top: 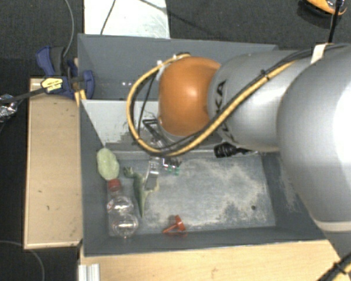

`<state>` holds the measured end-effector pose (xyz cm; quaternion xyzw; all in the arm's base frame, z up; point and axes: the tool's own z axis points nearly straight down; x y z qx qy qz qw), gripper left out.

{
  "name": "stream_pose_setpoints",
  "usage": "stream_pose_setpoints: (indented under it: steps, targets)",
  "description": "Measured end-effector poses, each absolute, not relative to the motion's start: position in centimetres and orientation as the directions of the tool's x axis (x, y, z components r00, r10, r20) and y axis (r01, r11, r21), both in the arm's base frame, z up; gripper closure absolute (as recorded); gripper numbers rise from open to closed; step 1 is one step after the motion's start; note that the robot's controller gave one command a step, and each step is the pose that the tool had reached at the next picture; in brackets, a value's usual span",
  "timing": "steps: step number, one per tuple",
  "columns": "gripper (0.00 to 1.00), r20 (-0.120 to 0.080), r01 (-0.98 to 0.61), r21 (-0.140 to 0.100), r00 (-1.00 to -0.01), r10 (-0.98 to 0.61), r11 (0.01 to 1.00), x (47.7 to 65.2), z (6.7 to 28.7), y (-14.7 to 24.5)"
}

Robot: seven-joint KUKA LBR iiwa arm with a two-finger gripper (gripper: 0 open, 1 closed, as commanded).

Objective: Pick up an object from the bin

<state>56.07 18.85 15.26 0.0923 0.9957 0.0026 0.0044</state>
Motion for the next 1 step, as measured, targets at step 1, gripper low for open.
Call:
stream_pose_setpoints:
  steps: [1]
  targets:
    - [0.00,-0.005,0.276,0.005,-0.961,0.276,0.961,55.40,9.16,18.52]
